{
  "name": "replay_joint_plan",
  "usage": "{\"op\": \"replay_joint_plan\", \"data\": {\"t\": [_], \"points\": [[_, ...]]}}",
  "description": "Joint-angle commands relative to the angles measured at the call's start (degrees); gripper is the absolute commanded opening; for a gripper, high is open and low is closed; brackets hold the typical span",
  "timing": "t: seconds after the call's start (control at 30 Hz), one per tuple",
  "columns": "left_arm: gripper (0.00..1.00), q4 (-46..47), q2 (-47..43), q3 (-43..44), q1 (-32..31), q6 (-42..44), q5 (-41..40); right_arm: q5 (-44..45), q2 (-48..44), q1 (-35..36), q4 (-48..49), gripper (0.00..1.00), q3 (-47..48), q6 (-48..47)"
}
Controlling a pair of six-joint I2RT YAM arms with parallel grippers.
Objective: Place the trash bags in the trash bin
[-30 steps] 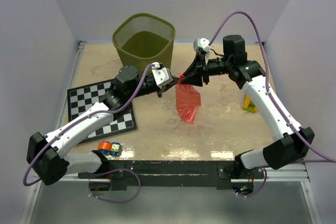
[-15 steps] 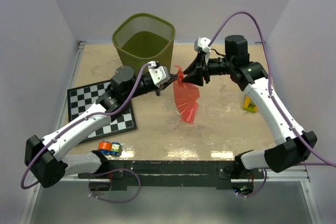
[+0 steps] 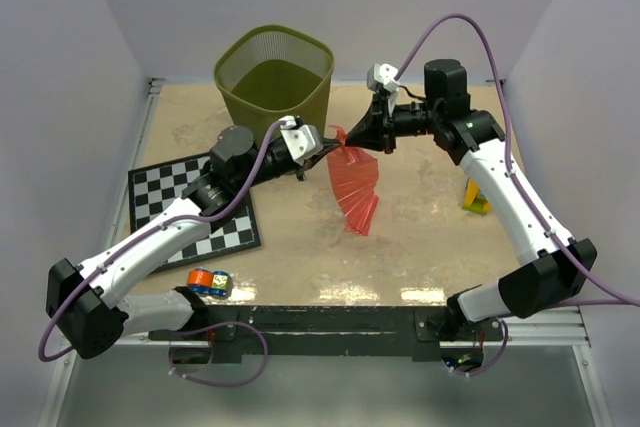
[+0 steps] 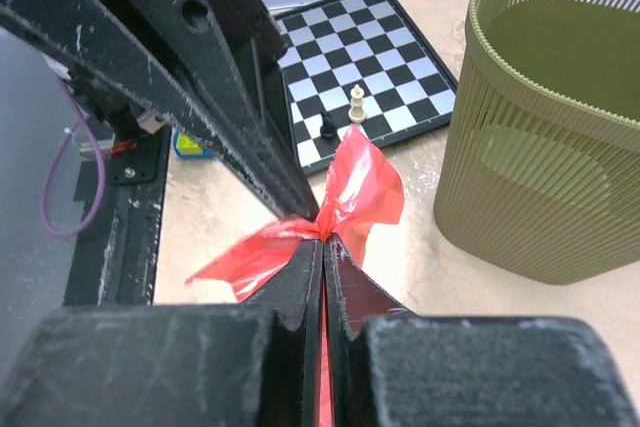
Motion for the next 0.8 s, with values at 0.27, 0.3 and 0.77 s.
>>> {"op": "replay_joint_plan", "data": {"t": [0.27,0.3,0.77], "points": [[0.0,1.7,-2.8,-0.5,0.3,1.3,-1.7,-0.3,-2.9,-0.9,-5.9,0.0,2.8,-6.6],[0.0,2.1,-2.5,-0.3,0.3,0.7,-1.1,-0.7,-2.8,-0.9,-5.8,0.0,2.9,-6.5],[0.34,4.1,2.7,4.2,0.2,-3.5,4.7,-2.4,-2.4,0.7,-8.2,0.07,3.8,-10.1]]}}
